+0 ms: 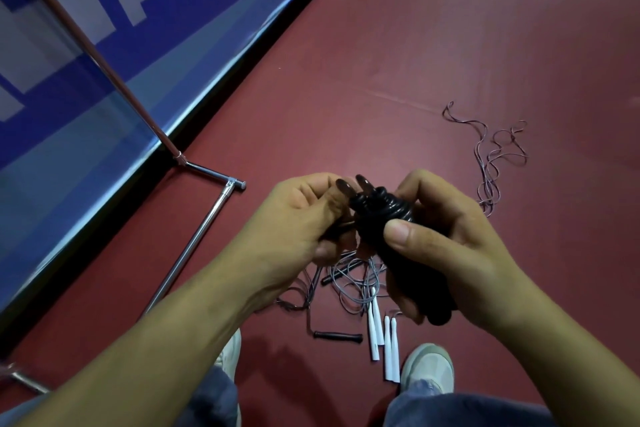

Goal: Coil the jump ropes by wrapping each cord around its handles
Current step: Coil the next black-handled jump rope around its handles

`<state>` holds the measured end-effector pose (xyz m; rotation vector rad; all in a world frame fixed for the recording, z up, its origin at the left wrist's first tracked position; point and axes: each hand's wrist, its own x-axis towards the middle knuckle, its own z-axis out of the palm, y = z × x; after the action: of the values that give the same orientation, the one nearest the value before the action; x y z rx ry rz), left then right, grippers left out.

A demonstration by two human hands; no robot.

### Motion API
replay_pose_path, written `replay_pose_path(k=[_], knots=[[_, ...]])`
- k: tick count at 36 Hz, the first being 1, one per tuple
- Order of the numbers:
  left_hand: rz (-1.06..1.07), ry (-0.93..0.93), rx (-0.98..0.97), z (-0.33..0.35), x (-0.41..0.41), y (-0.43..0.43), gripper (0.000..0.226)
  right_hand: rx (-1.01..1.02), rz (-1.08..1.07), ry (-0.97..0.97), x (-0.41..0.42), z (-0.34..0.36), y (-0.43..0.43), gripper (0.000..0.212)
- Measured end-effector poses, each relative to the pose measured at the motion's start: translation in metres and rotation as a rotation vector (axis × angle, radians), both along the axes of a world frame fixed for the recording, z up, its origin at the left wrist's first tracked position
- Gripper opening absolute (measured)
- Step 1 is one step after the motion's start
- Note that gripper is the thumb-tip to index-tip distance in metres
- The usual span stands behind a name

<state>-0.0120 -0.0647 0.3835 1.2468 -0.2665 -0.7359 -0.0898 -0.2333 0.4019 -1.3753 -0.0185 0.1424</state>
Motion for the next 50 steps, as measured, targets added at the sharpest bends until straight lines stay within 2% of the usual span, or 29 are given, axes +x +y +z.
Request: replay_pose_path(k=[5, 10, 12, 15, 24, 29, 33, 37, 42, 50], knots=[[0.039, -0.009, -0.019, 0.002, -0.002, 0.001, 0.041, 0.152, 0.009, 0.013, 0.003, 0.0, -0.001, 0.035], [0.032, 0.026, -0.128, 0.006, -0.007, 0.005, 0.012, 0.217, -0.065, 0.052, 0.007, -0.002, -0.008, 0.051], [0.038, 0.03, -0.164, 0.008, -0.008, 0.008, 0.022, 0.258, -0.087, 0.079, 0.008, -0.002, -0.008, 0.047], [0.053, 0.024, -0.196, 0.012, -0.009, 0.011, 0.036, 0.302, -0.109, 0.114, 0.009, -0.002, -0.005, 0.029], [0.198, -0.028, -0.137, 0.008, -0.004, 0.005, 0.038, 0.336, -0.104, 0.202, 0.01, -0.006, 0.006, 0.035], [0.27, -0.009, -0.169, 0.01, -0.007, 0.001, 0.035, 0.33, -0.097, 0.23, 0.01, -0.006, 0.01, 0.035], [0.341, 0.029, -0.159, 0.014, -0.002, 0.003, 0.051, 0.325, -0.047, 0.228, 0.008, -0.003, 0.013, 0.035], [0.339, -0.028, -0.151, 0.015, -0.001, 0.005, 0.037, 0.353, -0.015, 0.249, 0.007, -0.003, 0.014, 0.036], [0.392, -0.149, -0.052, 0.016, -0.003, 0.005, 0.019, 0.35, -0.044, 0.27, 0.006, -0.003, 0.013, 0.036], [0.396, -0.256, 0.048, 0.018, -0.004, 0.007, 0.023, 0.327, -0.016, 0.27, 0.007, -0.004, 0.016, 0.04]])
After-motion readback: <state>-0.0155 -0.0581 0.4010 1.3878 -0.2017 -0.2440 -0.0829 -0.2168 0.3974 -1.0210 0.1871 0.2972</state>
